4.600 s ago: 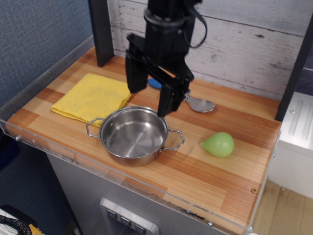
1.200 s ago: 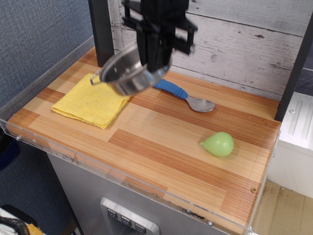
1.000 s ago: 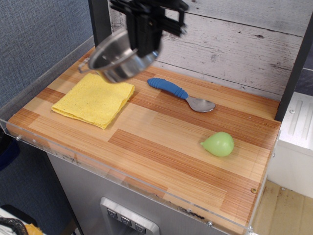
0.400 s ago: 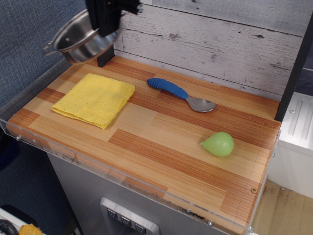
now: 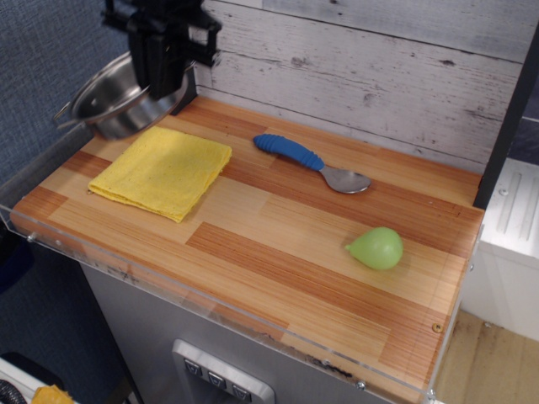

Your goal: Put the pan on the yellow cloth

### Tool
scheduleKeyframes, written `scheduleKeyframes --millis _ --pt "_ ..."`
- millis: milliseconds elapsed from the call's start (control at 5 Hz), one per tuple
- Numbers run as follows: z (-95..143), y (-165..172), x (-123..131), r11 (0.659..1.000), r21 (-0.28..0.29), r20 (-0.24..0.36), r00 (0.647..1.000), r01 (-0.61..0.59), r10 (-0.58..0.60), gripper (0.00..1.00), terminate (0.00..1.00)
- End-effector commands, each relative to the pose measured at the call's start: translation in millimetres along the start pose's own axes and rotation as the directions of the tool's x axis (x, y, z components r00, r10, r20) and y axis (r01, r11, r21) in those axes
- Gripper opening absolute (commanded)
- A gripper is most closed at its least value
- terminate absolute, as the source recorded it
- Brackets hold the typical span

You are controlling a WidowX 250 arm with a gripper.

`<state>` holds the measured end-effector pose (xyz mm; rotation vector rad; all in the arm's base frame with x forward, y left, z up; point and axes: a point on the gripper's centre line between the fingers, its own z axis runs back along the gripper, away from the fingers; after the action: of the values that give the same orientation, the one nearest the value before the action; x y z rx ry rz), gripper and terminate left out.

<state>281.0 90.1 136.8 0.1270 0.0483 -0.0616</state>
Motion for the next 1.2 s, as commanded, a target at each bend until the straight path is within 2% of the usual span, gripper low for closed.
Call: scheduleKeyframes --millis 0,400,1000 --pt "-15 18 -1 0.998 0.05 -0.009 0.999 -0.044 0.045 0.0 0.0" --pt "-41 23 14 0.995 0.094 -0.051 0.998 -0.027 0.032 0.0 0.0" --pt "-68 2 34 0.978 0.165 -0.137 0.985 0.126 -0.103 0.0 0.0"
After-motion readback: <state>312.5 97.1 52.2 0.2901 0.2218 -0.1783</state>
